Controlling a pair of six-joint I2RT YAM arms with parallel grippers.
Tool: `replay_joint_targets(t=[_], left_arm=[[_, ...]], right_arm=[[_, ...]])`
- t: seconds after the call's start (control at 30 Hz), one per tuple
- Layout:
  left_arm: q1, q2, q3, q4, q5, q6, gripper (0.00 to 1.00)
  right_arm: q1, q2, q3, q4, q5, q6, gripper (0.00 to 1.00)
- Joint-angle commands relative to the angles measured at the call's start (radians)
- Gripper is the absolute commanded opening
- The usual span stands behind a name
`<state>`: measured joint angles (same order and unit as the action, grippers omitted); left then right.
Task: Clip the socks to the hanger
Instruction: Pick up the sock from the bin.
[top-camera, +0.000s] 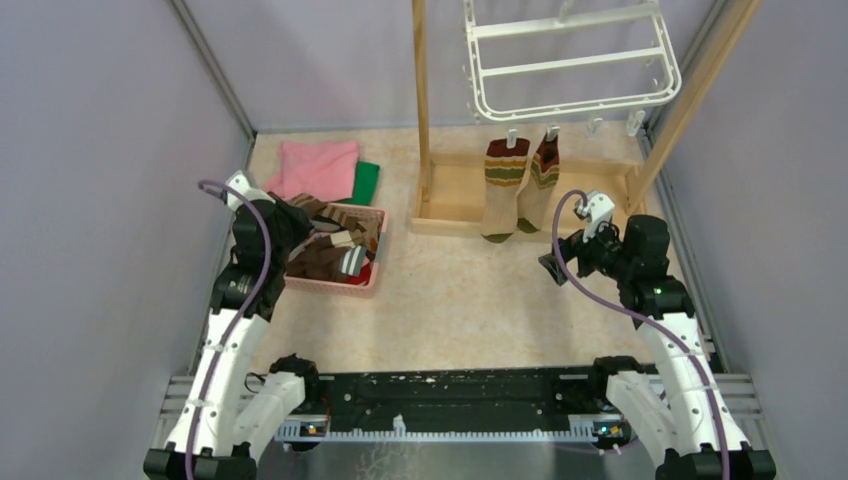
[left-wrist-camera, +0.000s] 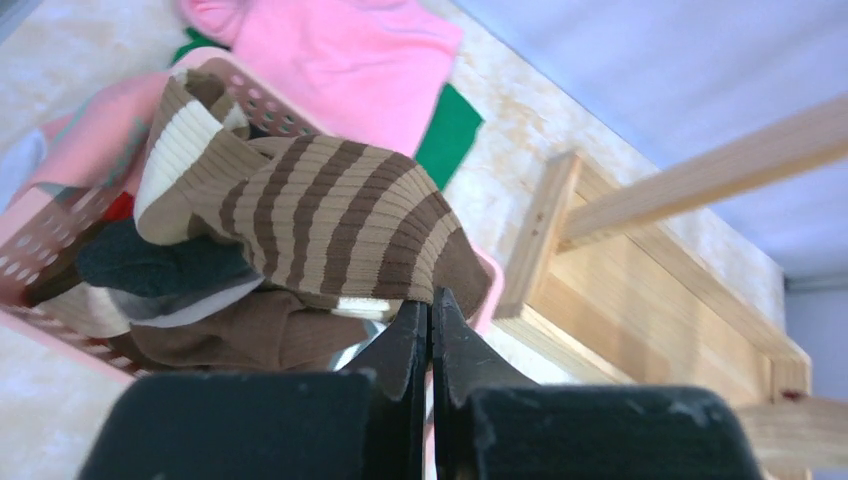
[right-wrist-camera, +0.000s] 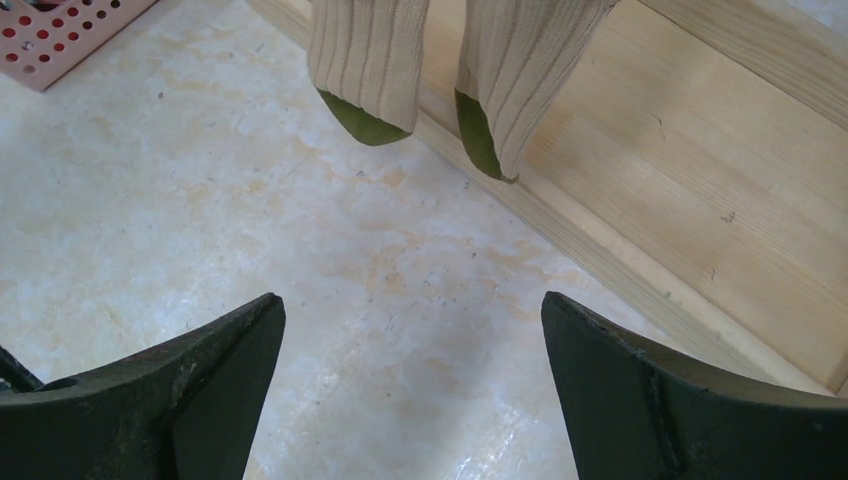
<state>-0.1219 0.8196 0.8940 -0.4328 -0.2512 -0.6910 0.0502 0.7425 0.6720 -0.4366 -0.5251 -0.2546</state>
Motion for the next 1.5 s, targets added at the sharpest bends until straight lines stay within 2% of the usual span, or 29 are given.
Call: replay_joint_targets(t=[0.0,0.1,0.2,0.3,0.4,0.47,0.57,0.63,0.8,0.93,1.03,1.23,1.47], left_arm=[[0.001,-0.024,0.067,0.037,0.204,0.122,0.0],[0.001,-0.032,0.11,0.101,0.445,0.223,0.0],[0.001,-0.042,0.138,0.172,0.702,0.28,0.0],[0.001,-0.028,0.169,0.226,0.911,0.256,0.0],[-0.004,-0.015,0.163,0.347,1.134,0.176,0.0],[-0.019,-0.017,0.138,0.456,1.206,0.096,0.0],[-0.081,-0.041,0.091,0.559,1.193,0.047,0.0],[-0.152,-0.048,0.046,0.623,1.145,0.022,0.0],[-0.465,0.03,-0.047,0.738,0.919,0.027,0.0],[-0.662,0.153,-0.072,0.869,0.772,-0.013,0.0],[-0.763,0.239,-0.04,0.913,0.612,-0.104,0.0],[-0.87,0.344,0.024,0.937,0.456,-0.256,0.0],[-0.875,0.381,0.004,0.985,0.355,-0.421,0.0]], right_arm=[[0.0,-0.015,0.009,0.004,-0.046,-0.022,0.99],[0.0,-0.013,0.008,-0.02,-0.136,-0.064,0.98],[0.0,-0.009,0.005,-0.08,-0.315,-0.178,0.96],[0.0,-0.001,0.01,-0.175,-0.498,-0.334,0.93],[0.0,0.025,0.034,-0.298,-0.613,-0.574,0.91],[0.002,0.048,0.076,-0.399,-0.66,-0.731,0.9],[0.002,0.089,0.162,-0.561,-0.727,-0.958,0.9],[0.002,0.111,0.222,-0.616,-0.769,-1.014,0.9],[0.024,0.156,0.375,-0.584,-0.769,-0.902,0.9],[0.026,0.176,0.451,-0.587,-0.774,-0.889,0.9],[0.039,0.198,0.497,-0.578,-0.78,-0.891,0.9],[0.07,0.223,0.525,-0.501,-0.797,-0.808,0.89],[0.076,0.194,0.473,-0.452,-0.78,-0.75,0.86]])
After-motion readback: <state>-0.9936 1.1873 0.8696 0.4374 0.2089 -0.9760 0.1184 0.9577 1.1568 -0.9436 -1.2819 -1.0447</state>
